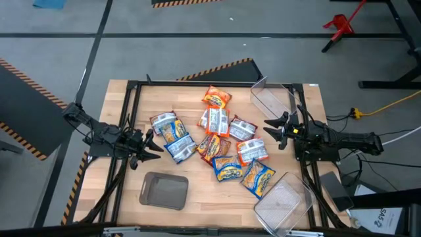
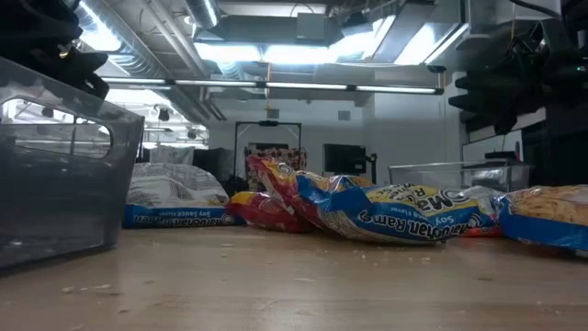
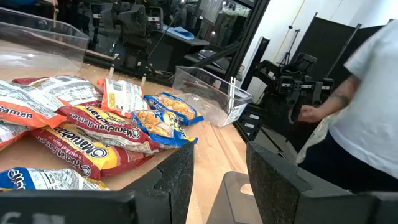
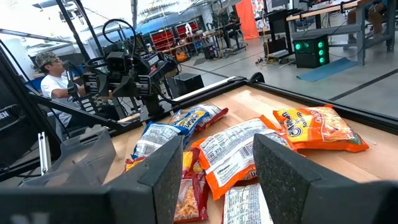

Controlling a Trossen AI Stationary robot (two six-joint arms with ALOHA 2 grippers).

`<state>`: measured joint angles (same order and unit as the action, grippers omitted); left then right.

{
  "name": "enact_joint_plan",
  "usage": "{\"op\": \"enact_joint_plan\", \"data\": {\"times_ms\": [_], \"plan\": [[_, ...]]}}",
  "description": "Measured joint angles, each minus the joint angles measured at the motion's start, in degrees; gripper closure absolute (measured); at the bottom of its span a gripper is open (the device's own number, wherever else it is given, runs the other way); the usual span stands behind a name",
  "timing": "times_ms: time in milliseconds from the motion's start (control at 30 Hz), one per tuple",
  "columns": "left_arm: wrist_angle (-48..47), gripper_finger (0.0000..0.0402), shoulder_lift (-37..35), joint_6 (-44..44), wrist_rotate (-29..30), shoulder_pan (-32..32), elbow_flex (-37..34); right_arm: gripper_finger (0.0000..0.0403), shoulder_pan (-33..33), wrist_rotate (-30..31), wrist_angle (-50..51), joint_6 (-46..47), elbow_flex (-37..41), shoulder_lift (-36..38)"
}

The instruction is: Sort Maruchan noodles

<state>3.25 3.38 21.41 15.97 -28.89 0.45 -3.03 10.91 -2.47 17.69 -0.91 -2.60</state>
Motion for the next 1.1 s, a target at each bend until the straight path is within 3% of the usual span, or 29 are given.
{"op": "enact_joint_plan", "data": {"times_ms": [333,433,567,700,933,1100], "plan": [[0.21,0.0260,0.00,-0.86,1.12,-0.02,0.02,0.0221,0.01,0.00,-0.14,0.01,0.00,0.00],[2.97,0.0260,0.00,1.59,5.94,-0.02,0.02,0.0221,0.02,-0.48,-1.46,1.68,0.00,0.01],[12.32,0.0260,-0.02,9.12,13.28,-0.02,0.02,0.0221,0.00,-3.86,-4.86,17.97,0.00,0.01],[20.98,0.0260,0.00,9.86,22.86,-0.02,0.02,0.0221,0.04,-1.22,-5.52,31.21,-0.07,0.01],[25.04,0.0260,-0.02,9.66,37.94,-0.02,0.02,0.0221,0.04,7.54,-4.96,33.24,-0.04,0.01],[25.29,0.0260,0.00,9.53,42.16,0.00,0.02,0.0221,0.00,9.14,-5.48,33.06,-0.04,0.01]]}}
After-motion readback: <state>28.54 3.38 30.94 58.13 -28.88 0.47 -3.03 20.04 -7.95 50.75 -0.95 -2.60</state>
